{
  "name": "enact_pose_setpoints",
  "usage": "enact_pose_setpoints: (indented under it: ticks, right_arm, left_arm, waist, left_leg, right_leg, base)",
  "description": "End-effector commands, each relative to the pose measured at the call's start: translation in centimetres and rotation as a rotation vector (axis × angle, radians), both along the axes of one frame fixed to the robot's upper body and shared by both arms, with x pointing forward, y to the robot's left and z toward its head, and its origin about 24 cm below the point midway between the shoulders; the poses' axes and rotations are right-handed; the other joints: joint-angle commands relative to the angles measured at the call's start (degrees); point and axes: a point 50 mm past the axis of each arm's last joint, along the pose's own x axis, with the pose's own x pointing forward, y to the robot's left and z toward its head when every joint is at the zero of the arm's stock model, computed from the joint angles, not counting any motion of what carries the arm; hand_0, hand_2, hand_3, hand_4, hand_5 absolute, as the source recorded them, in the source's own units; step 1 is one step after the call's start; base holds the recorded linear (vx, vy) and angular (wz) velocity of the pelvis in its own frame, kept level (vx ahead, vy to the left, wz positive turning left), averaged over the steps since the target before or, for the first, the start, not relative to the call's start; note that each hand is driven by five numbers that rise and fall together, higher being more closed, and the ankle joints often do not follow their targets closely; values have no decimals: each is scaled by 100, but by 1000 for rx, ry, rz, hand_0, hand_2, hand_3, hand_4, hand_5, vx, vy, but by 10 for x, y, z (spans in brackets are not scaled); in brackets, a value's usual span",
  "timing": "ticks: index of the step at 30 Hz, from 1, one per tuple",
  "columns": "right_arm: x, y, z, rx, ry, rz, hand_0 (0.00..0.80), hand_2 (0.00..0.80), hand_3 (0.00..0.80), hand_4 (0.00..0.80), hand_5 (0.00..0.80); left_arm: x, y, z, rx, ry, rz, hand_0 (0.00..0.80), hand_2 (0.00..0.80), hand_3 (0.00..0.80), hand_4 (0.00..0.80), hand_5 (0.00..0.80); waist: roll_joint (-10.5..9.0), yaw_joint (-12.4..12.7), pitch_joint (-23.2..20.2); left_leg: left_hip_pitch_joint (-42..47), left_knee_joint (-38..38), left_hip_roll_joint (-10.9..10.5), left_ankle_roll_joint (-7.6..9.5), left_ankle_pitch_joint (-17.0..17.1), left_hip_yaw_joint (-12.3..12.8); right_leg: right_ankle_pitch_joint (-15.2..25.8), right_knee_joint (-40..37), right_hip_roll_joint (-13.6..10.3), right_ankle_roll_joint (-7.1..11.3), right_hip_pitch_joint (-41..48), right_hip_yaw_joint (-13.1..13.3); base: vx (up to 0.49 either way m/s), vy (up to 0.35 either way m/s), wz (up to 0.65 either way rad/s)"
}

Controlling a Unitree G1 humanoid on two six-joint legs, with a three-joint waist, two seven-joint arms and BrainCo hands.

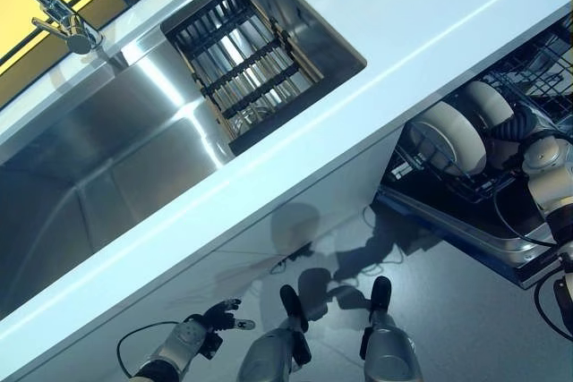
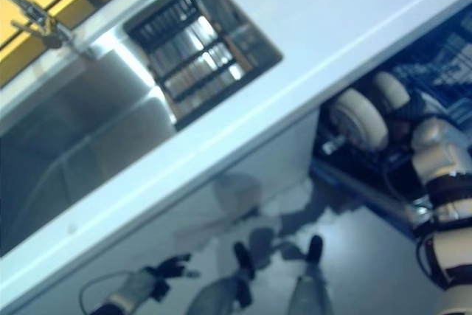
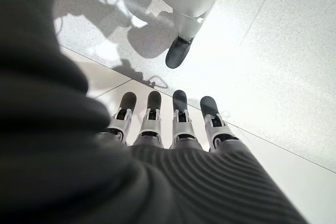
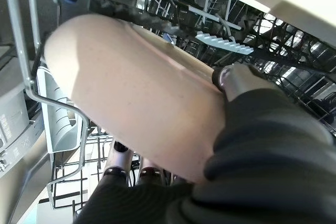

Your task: Take plates into dishwasher

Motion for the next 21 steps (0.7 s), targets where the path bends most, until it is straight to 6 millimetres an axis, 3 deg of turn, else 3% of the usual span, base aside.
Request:
enact_pose_setpoints:
  ticks: [1, 21]
  right_arm:
    - [8, 2, 27, -54, -63, -26, 800, 800, 800, 800, 800]
    - [9, 3, 24, -127, 21, -21, 800, 800, 800, 800, 800]
  left_arm:
    - [12, 14, 10, 52, -28, -37, 0, 0, 0, 0, 0]
    - [20, 16, 15, 64, -44, -41, 0, 0, 0, 0, 0]
  waist:
    - [-443, 61, 104]
    - [-497, 117, 187]
  left_leg:
    - [43, -10, -205, 18, -735, 107]
    - [-25, -10, -199, 14, -720, 92]
  right_leg:
    - [-1053, 362, 131, -80, -256, 243]
    - [-997, 310, 140, -62, -297, 192]
  base:
    - [0, 0, 0]
    - [-1, -4, 2]
